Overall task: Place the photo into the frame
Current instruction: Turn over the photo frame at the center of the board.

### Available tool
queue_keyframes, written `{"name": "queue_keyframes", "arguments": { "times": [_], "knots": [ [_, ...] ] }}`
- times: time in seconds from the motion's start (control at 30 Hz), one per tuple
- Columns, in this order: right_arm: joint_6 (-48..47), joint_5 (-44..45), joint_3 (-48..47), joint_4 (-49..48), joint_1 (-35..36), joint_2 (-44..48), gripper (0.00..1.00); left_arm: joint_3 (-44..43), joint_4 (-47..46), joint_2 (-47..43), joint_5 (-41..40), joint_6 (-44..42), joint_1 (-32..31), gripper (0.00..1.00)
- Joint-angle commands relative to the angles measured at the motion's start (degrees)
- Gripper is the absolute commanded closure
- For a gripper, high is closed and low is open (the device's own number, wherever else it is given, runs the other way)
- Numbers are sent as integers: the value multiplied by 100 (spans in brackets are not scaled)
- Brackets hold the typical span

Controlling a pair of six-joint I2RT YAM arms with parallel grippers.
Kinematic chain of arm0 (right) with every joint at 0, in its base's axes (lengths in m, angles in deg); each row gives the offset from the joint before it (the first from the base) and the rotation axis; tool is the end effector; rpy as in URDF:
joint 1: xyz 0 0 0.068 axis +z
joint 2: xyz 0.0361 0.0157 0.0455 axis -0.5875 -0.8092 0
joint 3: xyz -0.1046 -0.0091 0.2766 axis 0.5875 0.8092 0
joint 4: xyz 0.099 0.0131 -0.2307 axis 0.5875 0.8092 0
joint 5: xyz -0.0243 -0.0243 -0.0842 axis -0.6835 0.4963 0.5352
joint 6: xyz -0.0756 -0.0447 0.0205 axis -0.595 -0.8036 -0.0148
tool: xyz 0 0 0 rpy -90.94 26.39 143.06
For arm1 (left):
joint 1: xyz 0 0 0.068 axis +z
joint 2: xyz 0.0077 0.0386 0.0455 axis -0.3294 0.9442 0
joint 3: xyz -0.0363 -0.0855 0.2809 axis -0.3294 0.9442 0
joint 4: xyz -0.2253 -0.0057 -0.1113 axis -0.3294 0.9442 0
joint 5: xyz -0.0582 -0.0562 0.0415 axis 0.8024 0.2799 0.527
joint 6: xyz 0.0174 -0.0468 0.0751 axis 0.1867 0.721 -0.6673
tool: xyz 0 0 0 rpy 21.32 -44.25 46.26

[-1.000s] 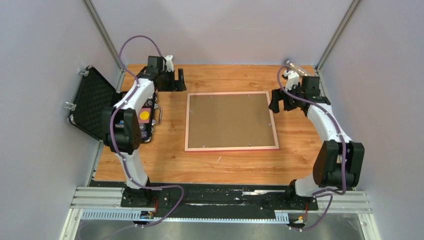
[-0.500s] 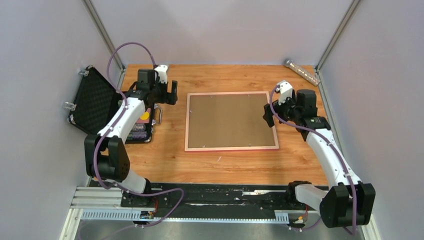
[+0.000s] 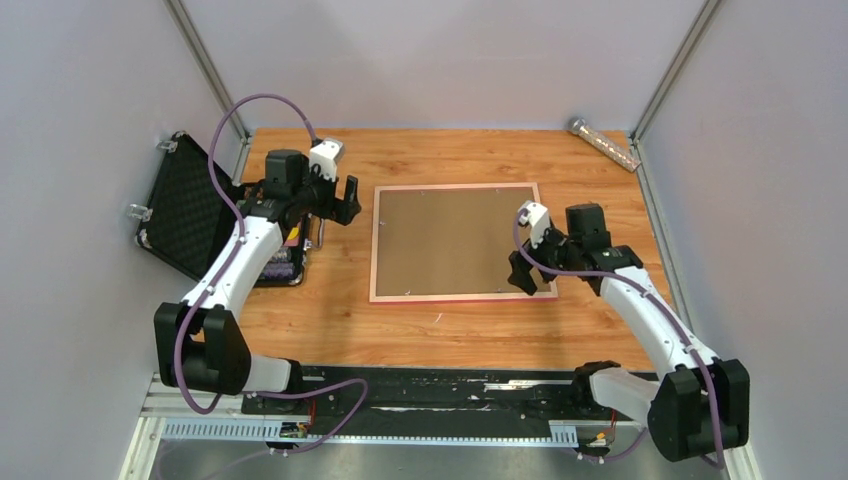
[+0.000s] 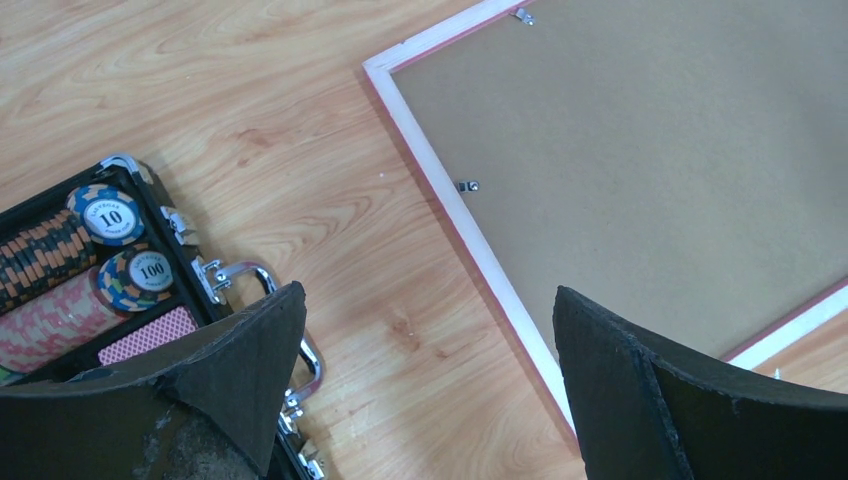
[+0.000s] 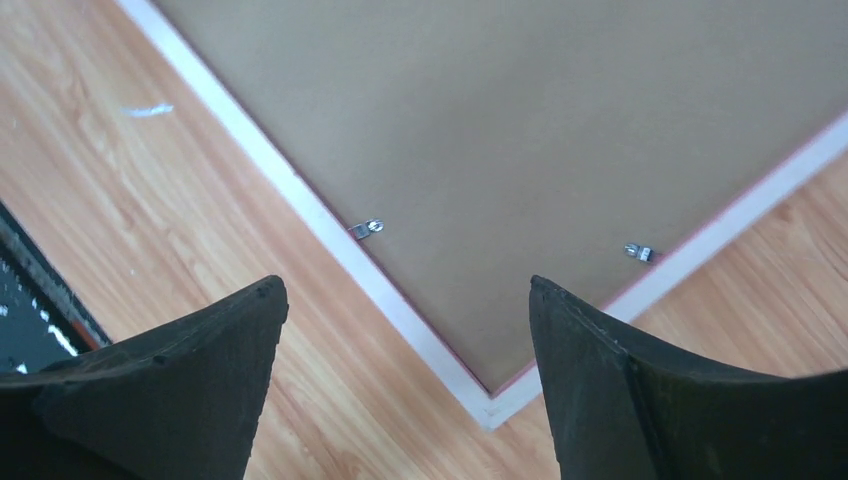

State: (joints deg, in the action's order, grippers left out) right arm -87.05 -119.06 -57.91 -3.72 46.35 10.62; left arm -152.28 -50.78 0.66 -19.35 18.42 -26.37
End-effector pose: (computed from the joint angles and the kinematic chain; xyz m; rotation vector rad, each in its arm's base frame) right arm 0.2136 0.0800 0.2434 -0.9882 2.1294 0.4875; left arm 0.3187 -0.0662 0.3032 0.4339 2.1374 -0.3722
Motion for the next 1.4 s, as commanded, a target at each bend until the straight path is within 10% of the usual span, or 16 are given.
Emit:
{"name": "queue_keyframes", "arguments": {
  "times": [0.0, 0.47, 1.37],
  "knots": [
    [-700, 223, -15, 196, 624, -162, 13, 16, 5, -175, 316, -271, -7, 0],
    [-1051, 1631, -705, 258, 2417, -1931, 36, 21, 73, -52, 180, -315, -7, 0],
    [-734, 2212, -532, 126, 2928, -2583, 69, -34, 207, 125, 253, -294, -7, 0]
  ]
}}
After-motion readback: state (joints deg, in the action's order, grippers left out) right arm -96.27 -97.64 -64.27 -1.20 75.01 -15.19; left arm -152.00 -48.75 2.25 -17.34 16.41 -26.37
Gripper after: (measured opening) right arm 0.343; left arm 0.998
